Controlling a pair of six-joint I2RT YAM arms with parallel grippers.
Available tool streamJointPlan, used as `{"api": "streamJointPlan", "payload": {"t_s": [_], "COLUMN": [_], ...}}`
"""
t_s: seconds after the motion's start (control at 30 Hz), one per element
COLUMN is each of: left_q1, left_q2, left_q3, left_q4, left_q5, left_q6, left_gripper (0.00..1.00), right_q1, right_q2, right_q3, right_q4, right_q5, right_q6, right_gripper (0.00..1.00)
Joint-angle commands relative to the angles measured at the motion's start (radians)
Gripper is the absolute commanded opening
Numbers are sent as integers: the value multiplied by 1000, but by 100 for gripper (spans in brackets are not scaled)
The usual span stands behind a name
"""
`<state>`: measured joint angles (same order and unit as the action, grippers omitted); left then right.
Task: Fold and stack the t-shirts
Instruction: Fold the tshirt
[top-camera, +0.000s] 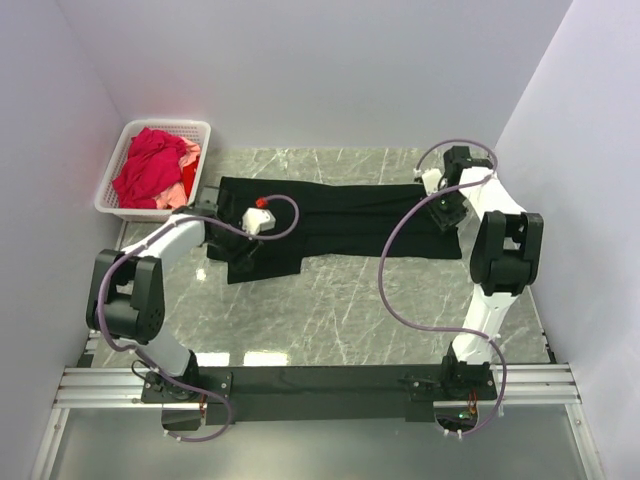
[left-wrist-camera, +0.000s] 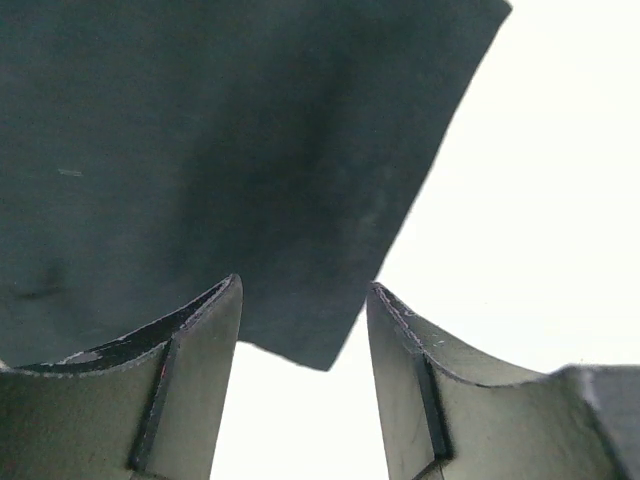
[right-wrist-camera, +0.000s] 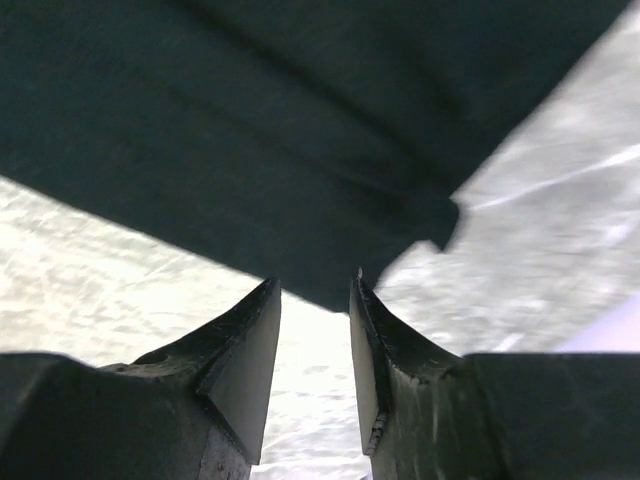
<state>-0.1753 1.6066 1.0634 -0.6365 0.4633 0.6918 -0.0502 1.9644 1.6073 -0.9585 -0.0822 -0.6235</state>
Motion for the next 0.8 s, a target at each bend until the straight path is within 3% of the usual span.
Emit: {"api": "streamJointPlan", "payload": {"t_s": [0.0,0.3,0.37,0.4,0.53,0.6,0.77], "left_q1": [-38,-135,-144,-145,-145,-147,-127], "left_q2": [6,87,99,102,105,66,10], "left_q3": [-40,-126,-138,-140,-109,-63,153], "left_q4": [106,162,167,163,85,34,-116], "left_q5": [-74,-210,-233,-244,-235,-200,-81], "left_q6": [-72,-97,-95,-92,-87,-74,-74], "left_gripper": [59,59,55,52,13,1,1], "right_q1": [24,32,30,30,29,29,20], "right_q2": [-29,-9,-7,-6,-2,-9,-15], "right_q3": [-36,-55,-46,-43,-35,-38,-55], "right_q4": [-25,-13,-14,-14,-13,-11,-5], "right_q5": [-28,-16,-13,-10,-1,2,18], "right_q6": [41,51,50,47,44,39,21], "right_gripper": [41,39,39,38,38,37,36]}}
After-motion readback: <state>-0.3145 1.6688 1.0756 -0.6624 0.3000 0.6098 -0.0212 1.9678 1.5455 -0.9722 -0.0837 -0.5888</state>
